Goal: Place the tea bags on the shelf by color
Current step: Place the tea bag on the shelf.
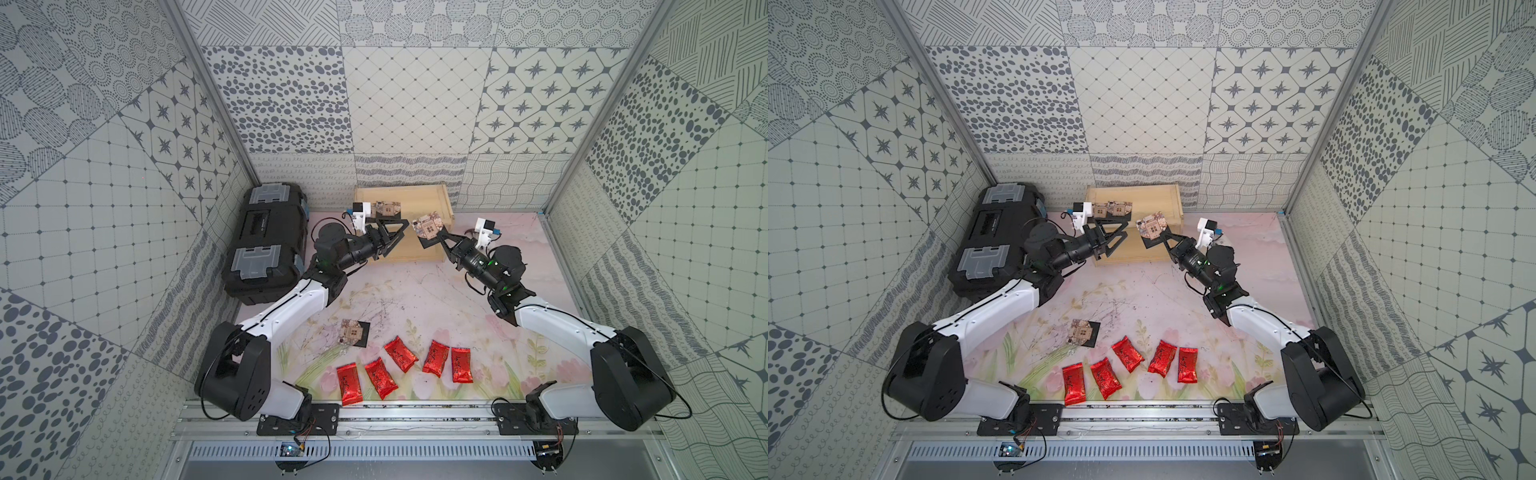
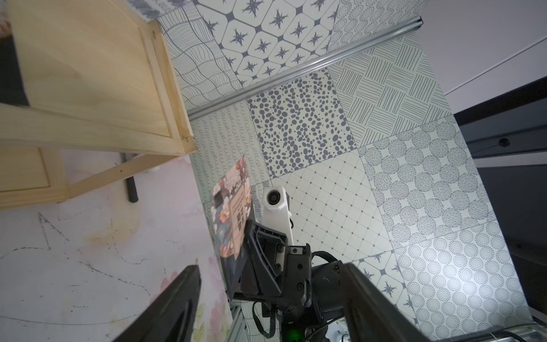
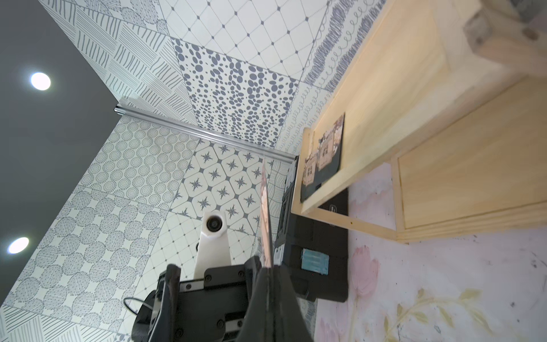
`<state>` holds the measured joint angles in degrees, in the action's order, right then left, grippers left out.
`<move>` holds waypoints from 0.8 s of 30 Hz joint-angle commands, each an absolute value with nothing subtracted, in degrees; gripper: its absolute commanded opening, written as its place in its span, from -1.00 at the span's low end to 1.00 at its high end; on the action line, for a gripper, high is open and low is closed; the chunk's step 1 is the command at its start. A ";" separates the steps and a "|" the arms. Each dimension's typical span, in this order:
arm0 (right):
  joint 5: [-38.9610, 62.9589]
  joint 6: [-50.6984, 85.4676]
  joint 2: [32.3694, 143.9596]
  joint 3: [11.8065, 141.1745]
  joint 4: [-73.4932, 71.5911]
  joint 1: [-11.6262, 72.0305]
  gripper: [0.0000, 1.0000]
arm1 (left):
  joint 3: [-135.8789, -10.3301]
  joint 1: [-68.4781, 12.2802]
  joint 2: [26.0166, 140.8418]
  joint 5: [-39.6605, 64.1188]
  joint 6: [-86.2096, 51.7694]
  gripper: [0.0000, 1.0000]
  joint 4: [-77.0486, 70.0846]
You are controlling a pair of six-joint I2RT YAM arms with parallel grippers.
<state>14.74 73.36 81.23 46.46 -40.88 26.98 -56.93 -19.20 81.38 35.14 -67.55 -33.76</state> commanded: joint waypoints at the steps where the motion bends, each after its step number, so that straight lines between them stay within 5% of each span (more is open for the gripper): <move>1: 10.14 69.59 85.89 53.66 -36.57 27.17 -1.00 | -57.39 -15.79 75.34 29.81 -51.43 0.63 -11.60; 12: -0.97 71.30 103.96 73.61 -29.15 29.16 -1.00 | -58.90 -14.50 71.70 19.99 -40.41 0.65 5.81; 24: -8.11 73.40 110.15 81.99 -21.64 31.81 -1.00 | -58.60 -14.41 71.44 15.75 -38.14 0.65 9.64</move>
<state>-5.78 72.49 108.36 79.83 -22.79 31.22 -58.22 -15.16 71.77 19.18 -43.00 5.34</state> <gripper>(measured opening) 0.047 0.826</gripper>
